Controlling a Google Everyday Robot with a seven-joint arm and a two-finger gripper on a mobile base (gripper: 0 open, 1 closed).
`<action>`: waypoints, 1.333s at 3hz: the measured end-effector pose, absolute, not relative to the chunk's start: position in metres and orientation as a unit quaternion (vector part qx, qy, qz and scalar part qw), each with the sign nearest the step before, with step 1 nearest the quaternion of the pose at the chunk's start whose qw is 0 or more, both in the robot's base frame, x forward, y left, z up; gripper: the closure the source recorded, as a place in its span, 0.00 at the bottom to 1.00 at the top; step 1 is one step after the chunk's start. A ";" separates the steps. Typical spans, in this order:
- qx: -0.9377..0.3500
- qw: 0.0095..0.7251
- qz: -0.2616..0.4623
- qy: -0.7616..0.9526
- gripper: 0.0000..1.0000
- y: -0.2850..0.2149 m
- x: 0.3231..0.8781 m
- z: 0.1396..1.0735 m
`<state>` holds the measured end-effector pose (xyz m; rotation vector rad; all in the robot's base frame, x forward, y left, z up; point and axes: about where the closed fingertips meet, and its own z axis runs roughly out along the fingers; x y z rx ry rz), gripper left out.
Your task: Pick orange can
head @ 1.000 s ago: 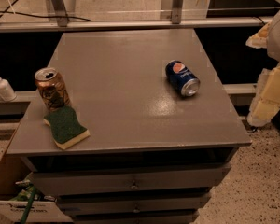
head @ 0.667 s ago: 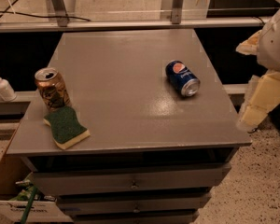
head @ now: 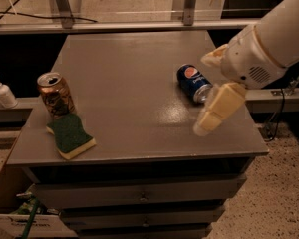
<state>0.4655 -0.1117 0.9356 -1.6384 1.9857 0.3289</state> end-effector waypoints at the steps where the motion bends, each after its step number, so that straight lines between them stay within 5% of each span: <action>1: -0.599 0.302 0.188 0.717 0.00 -0.063 0.483 0.928; 2: -0.579 0.333 0.270 0.693 0.00 -0.010 0.489 0.932; 4: -0.568 0.360 0.283 0.684 0.00 0.002 0.490 0.932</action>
Offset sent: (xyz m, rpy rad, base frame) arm 0.0339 0.1462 -0.0033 0.4935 0.1188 0.1061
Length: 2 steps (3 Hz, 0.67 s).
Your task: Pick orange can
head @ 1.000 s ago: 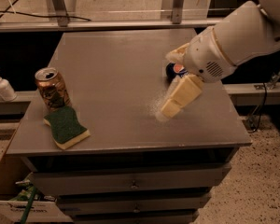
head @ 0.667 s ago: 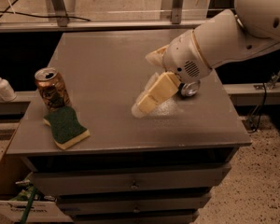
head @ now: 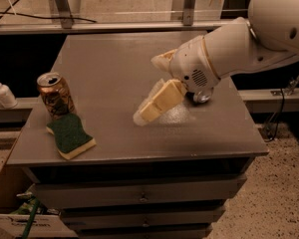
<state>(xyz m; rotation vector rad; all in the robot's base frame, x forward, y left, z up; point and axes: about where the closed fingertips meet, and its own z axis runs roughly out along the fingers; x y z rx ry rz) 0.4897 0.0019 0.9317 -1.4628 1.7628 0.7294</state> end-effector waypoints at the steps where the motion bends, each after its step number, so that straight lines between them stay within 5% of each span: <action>1: -0.556 0.408 0.302 0.658 0.00 0.047 0.502 0.932; 2: -0.554 0.434 0.317 0.636 0.00 0.093 0.517 0.930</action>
Offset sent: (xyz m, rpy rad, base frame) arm 0.0490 0.1465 -0.0067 0.2471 -0.1252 0.0435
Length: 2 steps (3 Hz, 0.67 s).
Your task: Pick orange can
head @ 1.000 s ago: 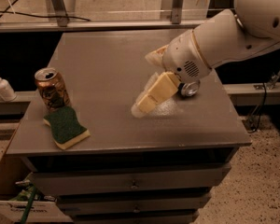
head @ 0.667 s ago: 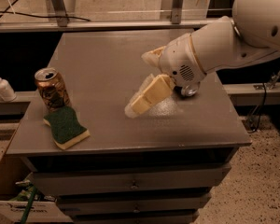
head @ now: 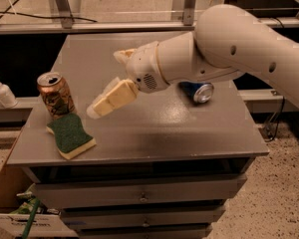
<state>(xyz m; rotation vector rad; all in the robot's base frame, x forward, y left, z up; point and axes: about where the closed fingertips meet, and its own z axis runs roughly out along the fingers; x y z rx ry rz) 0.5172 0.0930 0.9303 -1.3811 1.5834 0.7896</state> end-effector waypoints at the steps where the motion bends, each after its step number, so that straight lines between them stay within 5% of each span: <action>1: -0.559 0.425 0.339 0.626 0.00 0.138 0.528 0.911; 2: -0.556 0.417 0.364 0.620 0.00 0.175 0.533 0.896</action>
Offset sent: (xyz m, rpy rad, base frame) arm 0.0265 0.1242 -0.0541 0.0879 0.1034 0.0968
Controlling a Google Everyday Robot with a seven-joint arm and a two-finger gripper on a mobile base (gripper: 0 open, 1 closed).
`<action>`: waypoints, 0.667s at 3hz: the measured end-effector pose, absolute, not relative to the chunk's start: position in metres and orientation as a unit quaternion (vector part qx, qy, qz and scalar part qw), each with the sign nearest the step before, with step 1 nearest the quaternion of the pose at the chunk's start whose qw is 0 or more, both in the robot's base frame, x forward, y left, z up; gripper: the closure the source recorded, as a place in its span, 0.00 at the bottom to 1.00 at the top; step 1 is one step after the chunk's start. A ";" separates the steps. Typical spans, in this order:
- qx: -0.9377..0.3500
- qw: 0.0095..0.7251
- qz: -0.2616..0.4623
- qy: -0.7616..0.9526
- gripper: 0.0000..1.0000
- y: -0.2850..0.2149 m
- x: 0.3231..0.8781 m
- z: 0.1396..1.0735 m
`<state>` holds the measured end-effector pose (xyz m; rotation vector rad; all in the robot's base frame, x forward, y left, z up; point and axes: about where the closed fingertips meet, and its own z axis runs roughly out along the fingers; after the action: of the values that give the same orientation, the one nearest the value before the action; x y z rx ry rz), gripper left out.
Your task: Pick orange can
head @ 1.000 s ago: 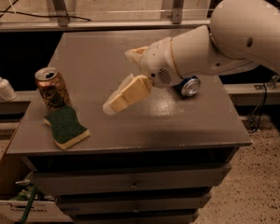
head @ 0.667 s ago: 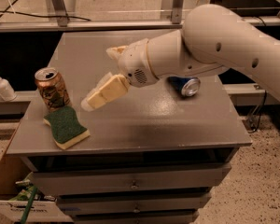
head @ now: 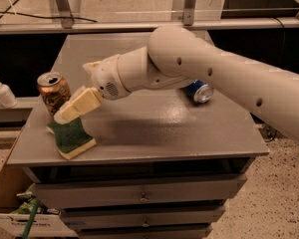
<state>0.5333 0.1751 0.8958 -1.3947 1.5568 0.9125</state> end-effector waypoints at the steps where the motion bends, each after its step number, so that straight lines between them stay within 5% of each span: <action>1: -0.551 0.422 0.388 0.607 0.00 0.210 0.538 0.894; 2: -0.550 0.419 0.406 0.597 0.00 0.238 0.537 0.889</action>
Offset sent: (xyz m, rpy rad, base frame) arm 0.0067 0.0947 -0.0124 0.1122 0.0502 0.0814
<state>0.5373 0.2380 0.8895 -1.3794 1.4965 1.0185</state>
